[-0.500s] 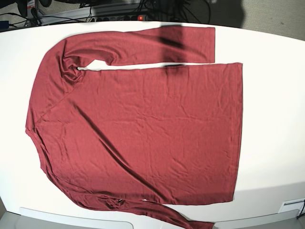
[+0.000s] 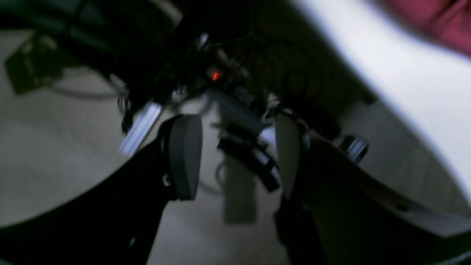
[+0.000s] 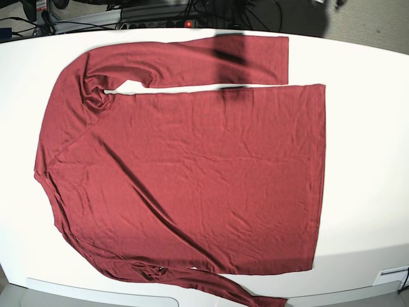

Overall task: Fold the T-shirt properly
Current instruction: 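Move both grippers in toward the shirt's shoulder edge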

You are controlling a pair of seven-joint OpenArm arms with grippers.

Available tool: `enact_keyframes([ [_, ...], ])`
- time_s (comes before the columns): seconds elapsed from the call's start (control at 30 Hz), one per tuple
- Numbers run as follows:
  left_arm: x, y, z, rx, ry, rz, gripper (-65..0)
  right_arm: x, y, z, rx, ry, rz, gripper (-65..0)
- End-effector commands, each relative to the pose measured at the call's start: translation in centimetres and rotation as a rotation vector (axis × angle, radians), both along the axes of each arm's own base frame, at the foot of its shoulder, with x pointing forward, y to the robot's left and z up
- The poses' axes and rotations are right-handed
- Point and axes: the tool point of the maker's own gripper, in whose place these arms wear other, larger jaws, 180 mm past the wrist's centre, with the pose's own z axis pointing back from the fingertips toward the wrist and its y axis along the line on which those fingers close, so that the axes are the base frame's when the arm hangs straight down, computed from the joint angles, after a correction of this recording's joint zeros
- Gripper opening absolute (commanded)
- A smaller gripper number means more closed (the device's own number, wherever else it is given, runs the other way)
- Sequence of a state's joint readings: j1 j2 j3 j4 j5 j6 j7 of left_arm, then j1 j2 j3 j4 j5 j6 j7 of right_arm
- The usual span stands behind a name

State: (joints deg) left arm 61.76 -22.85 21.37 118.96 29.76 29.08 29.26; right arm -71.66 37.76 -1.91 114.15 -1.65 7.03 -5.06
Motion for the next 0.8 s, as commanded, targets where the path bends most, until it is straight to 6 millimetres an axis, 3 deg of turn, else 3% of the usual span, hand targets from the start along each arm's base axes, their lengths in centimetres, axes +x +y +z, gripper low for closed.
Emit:
enact_keyframes([
  [0.0, 0.7, 0.3, 1.5, 0.026, -0.053, -0.011, -36.0, 0.6, 0.3, 1.0, 0.012, -0.029, 0.001, -32.3],
  [0.33, 5.2, -0.2, 6.8, 0.101, -0.272, -0.213, -36.0, 7.7, 1.4, 5.9, 0.034, -0.268, 0.018, -32.3],
  [0.5, 7.7, -1.5, 6.7, 0.115, -0.289, -0.375, -36.0, 11.6, 0.6, 7.9, -0.124, -0.465, 0.120, -32.3],
  [0.67, 10.1, -3.2, 6.0, 0.095, -0.277, -0.504, -36.0, 14.1, 0.0, 9.0, -0.265, -0.581, 0.202, -32.3],
  [0.77, 11.2, -4.6, 5.3, 0.017, -0.240, -0.553, -36.0, 15.2, -0.3, 9.6, -0.298, -0.618, 0.168, -32.3],
])
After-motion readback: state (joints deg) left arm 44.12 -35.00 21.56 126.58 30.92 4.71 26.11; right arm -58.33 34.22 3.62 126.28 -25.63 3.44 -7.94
